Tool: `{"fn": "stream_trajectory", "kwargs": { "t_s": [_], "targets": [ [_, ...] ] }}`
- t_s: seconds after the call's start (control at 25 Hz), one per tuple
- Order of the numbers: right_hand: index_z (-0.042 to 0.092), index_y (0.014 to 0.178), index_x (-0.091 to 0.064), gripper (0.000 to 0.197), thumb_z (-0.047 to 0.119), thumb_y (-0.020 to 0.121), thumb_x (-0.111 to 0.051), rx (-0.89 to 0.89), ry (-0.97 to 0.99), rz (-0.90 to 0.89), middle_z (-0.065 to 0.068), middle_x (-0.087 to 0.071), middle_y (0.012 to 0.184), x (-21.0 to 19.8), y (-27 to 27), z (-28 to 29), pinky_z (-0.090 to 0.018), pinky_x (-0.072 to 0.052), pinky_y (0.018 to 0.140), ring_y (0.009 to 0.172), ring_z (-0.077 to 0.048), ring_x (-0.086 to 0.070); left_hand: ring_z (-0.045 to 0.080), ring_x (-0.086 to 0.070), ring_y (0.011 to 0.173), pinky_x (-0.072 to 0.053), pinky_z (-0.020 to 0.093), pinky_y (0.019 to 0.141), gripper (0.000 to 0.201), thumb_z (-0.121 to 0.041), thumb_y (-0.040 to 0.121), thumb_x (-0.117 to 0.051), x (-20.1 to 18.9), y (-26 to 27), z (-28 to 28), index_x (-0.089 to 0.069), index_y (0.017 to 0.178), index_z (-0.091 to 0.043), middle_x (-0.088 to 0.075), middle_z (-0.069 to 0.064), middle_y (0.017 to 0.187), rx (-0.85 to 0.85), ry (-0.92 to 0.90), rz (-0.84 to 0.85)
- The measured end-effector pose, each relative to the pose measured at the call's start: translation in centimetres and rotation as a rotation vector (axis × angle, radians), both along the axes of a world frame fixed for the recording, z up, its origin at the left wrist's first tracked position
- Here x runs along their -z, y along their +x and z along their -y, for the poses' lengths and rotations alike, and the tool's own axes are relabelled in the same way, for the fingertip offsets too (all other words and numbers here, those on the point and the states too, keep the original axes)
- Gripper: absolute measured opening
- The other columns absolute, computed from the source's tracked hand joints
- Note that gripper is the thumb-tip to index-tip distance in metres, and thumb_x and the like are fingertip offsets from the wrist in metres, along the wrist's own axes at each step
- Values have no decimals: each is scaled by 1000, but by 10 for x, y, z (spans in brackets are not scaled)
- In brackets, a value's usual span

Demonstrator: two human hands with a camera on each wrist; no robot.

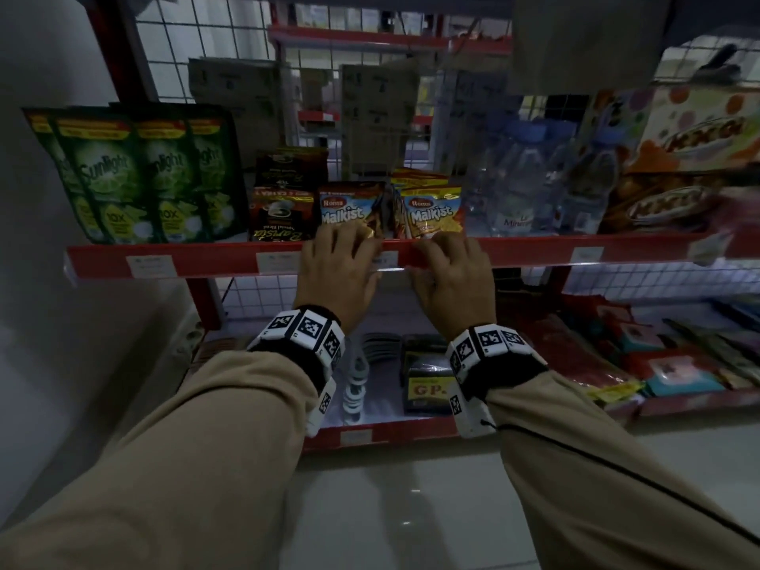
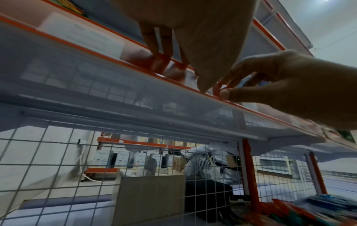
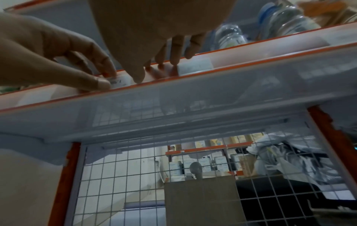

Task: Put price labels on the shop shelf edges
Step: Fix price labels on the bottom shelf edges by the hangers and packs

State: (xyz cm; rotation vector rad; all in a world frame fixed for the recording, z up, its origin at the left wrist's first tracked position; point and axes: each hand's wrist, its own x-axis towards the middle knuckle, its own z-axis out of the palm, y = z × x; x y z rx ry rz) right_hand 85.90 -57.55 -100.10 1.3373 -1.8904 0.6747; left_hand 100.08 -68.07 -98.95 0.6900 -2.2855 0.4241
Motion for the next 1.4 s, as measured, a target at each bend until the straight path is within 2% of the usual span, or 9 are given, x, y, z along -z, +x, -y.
{"fn": "stream_trajectory", "kwargs": {
  "t_s": [0.2, 0.36, 0.52, 0.72, 0.8, 0.96, 1.16, 1.28, 1.4],
  "targets": [
    [15, 102, -58, 43, 50, 78, -61, -6, 18, 76, -12, -53, 111, -11, -6, 8, -41, -38, 78, 100, -33, -49, 31, -44, 111, -36, 42, 88, 48, -34, 82, -64, 1, -5, -12, -50, 125, -17, -50, 9, 123, -111, 47, -21],
    [16, 92, -52, 41, 52, 75, -61, -52, 36, 108, -7, -53, 103, -18, -10, 11, -42, -34, 78, 97, -31, -46, 32, -48, 110, -37, 42, 87, 46, -29, 84, -62, -2, 0, -20, -54, 127, -16, -53, 10, 120, -100, 62, -6],
    [16, 94, -54, 35, 45, 77, -61, -118, 84, 106, -7, -53, 101, -22, -12, 9, -41, -34, 79, 97, -31, -46, 32, -51, 106, -37, 41, 84, 40, -21, 82, -62, -9, 6, -23, -58, 120, -12, -56, 11, 114, -81, 78, 5],
    [5, 94, -62, 20, 19, 79, -64, -334, 93, 96, -14, -59, 94, -28, -5, 16, -42, -42, 78, 91, -32, -51, 33, -48, 100, -40, 42, 81, 38, -16, 82, -59, -16, 4, -20, -57, 118, -8, -54, 14, 112, -57, 119, 61],
    [4, 96, -63, 19, 14, 80, -63, -362, 113, 90, -15, -62, 93, -26, 4, 19, -41, -43, 77, 92, -33, -53, 33, -47, 100, -39, 41, 79, 38, -18, 82, -59, -13, 6, -17, -57, 119, -8, -53, 14, 112, -54, 115, 52],
    [4, 96, -64, 19, 11, 78, -62, -329, 103, 84, -14, -62, 92, -25, 13, 21, -40, -41, 75, 90, -33, -54, 34, -47, 99, -36, 41, 75, 37, -20, 80, -60, -5, 8, -12, -59, 116, -9, -53, 14, 111, -37, 81, 37],
    [11, 109, -59, 31, 25, 82, -59, -174, 273, 134, -11, -51, 112, -31, 23, 26, -42, -39, 87, 106, -30, -46, 34, -49, 94, -35, 39, 73, 34, -17, 76, -64, -2, 11, -6, -59, 108, -8, -55, 14, 108, -3, 42, 1],
    [13, 105, -63, 26, 26, 83, -58, -166, 321, 155, -10, -53, 109, -44, 23, 28, -42, -42, 88, 106, -29, -47, 31, -50, 96, -34, 39, 78, 34, -21, 78, -61, -4, 13, -2, -58, 110, -11, -56, 10, 108, -15, 28, -10],
    [13, 101, -67, 20, 22, 86, -58, -192, 392, 159, -12, -56, 104, -56, 21, 29, -41, -47, 84, 101, -31, -51, 28, -50, 95, -34, 40, 80, 29, -26, 80, -59, -8, 14, 0, -58, 106, -14, -56, 7, 104, -46, 24, -19]
  ]
}}
